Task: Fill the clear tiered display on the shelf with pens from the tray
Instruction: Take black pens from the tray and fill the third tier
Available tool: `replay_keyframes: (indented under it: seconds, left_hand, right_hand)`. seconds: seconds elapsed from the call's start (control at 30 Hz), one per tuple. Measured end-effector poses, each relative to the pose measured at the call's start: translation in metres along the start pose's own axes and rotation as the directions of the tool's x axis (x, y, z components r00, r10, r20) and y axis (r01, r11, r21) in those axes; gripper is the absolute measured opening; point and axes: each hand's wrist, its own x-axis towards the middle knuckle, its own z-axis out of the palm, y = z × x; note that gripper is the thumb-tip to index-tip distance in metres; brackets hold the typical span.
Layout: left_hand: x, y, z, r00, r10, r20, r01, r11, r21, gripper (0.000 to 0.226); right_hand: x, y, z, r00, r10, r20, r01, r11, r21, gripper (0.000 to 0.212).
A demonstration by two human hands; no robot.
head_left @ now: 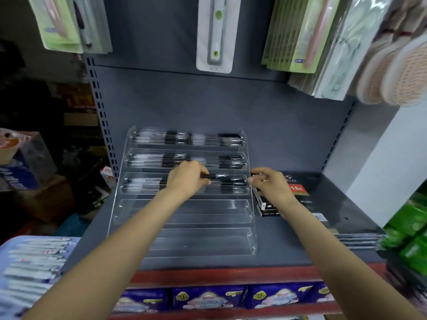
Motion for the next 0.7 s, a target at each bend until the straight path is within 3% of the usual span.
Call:
replay_keyframes:
  seconds: [0.17,0.27,0.43,0.53,0.7]
  left_hand:
    - [-0.003,0.000,-0.001,1.000,-0.011,-0.024,0.010,1.000,-0.022,0.028]
    - [-0.008,-0.001,0.000,0.999,0.047,-0.019,-0.049,0.992,-0.113,0.030]
    - [-0.014,0.018,-0.007,0.982,0.188,0.002,-0.182,0.957,-0.227,0.019]
    - [-0.015,0.017,-0.011,0.980,0.200,-0.017,-0.196,0.932,-0.304,0.031]
    - [-0.018,-0.010,-0.011,0.988,0.141,-0.064,-0.154,0.935,-0.320,0.011]
  right_hand:
    - [-0.001,0.001,-0.001,1.000,-0.030,-0.009,0.030,0.999,-0.021,0.035]
    - [-0.003,-0.004,-0.002,0.978,-0.192,-0.084,0.176,0.970,-0.168,0.031]
    - [-0.007,-0.024,0.002,0.940,-0.322,0.112,0.332,0.940,-0.081,0.010]
    - [0.000,-0.021,0.000,0.943,-0.325,0.070,0.329,0.941,-0.071,0.014]
    - [0.003,-0.009,-0.002,0.947,-0.321,0.028,0.321,0.929,-0.183,0.007]
